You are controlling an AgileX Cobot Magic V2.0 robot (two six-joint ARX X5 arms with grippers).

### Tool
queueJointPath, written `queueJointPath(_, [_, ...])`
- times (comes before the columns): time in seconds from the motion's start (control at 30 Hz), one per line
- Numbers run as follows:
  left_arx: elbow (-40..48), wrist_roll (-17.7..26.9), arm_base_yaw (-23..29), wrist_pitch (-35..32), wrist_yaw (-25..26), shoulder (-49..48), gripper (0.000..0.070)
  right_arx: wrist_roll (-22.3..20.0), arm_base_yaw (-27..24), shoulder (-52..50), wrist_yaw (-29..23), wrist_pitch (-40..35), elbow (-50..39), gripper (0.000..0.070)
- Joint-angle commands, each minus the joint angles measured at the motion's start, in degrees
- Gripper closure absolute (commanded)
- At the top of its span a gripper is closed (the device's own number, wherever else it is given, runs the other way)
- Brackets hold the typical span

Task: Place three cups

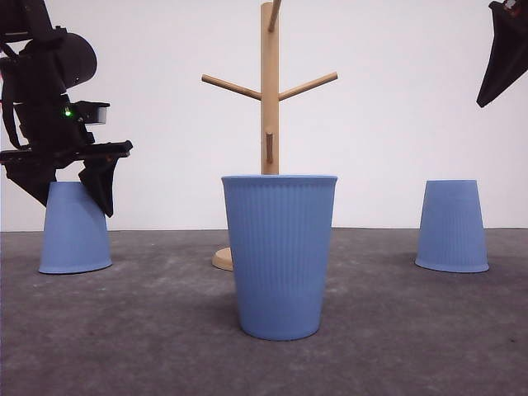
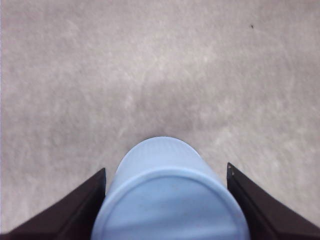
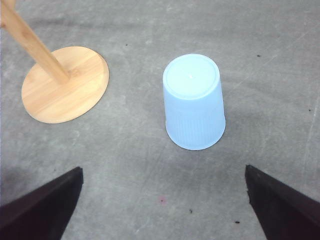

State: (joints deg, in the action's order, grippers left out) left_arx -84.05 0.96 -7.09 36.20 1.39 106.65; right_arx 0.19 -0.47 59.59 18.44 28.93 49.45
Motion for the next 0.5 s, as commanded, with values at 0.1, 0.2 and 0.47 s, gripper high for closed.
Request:
queueJointPath(0.1, [-8.8,2.7,-0.3,6.6,0.8,-0.3,0.0524,-0.2,0.0,0.3,0.2,-0.6,1.0,0.0039])
queueJointPath(0.2, [-15.7,3.1,-0.2,11.0,2.2,-0.7,0.0524,-0.2,0.0,0.3,0.2,-0.6,1.0,0.004])
queueJointPath(0.47, [-36.0,2.1,0.9,18.6,18.0,-0.9,0.0524,-0.2,0.0,0.3,0.2,-0.6,1.0,0.0039])
